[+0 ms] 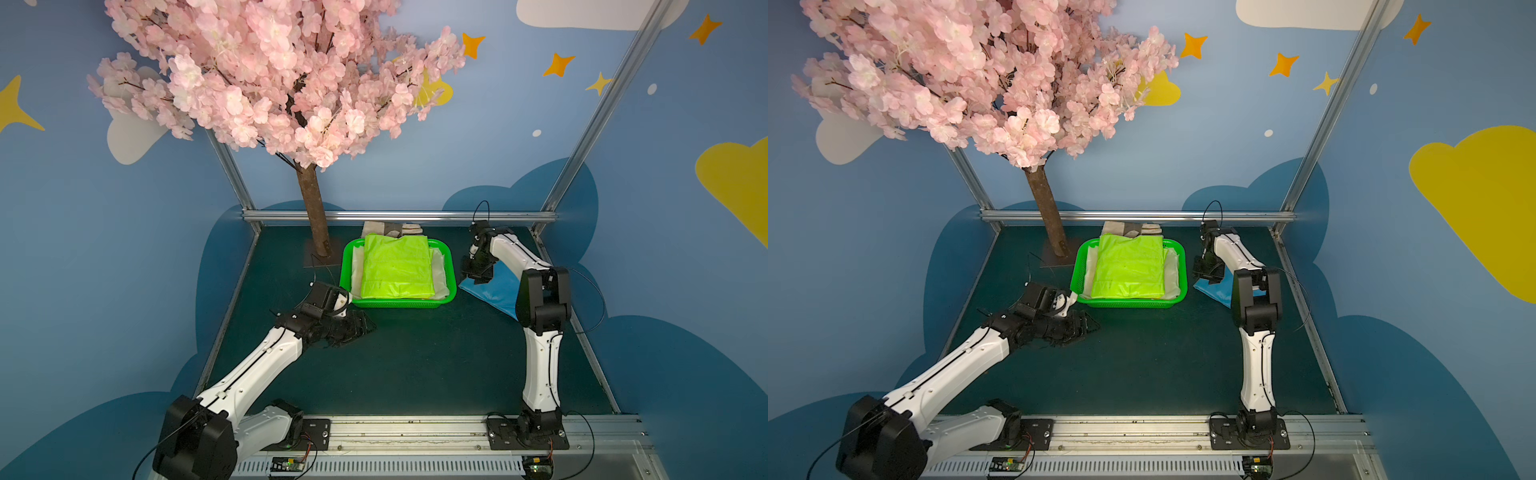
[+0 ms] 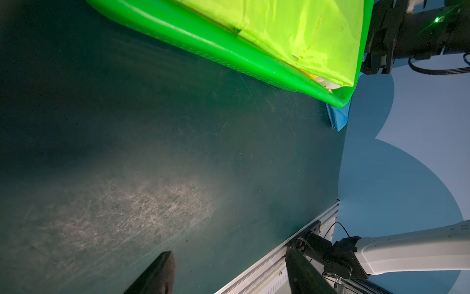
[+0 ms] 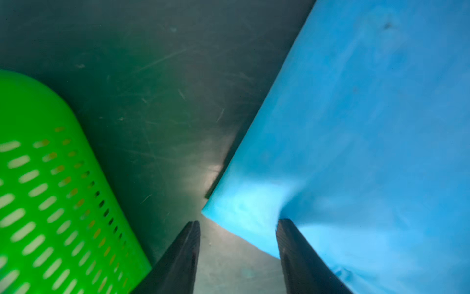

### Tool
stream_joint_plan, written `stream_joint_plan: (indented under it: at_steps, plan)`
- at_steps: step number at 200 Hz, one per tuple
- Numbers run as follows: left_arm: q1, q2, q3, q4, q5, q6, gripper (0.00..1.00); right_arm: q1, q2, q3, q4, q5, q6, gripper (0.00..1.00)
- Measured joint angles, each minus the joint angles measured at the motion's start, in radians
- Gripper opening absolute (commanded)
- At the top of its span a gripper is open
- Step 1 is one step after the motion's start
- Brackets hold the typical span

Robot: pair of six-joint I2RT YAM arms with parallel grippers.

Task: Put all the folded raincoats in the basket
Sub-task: Move the raincoat to the center of the board.

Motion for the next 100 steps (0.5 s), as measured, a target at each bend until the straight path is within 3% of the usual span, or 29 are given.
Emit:
stream_joint_plan:
  at_steps: [100]
  plan:
    - [-0.002, 0.011, -0.018, 0.012, -0.002, -0.010, 0.73, 0.047, 0.158, 0.193, -0.123, 0.079, -0.030, 0.47]
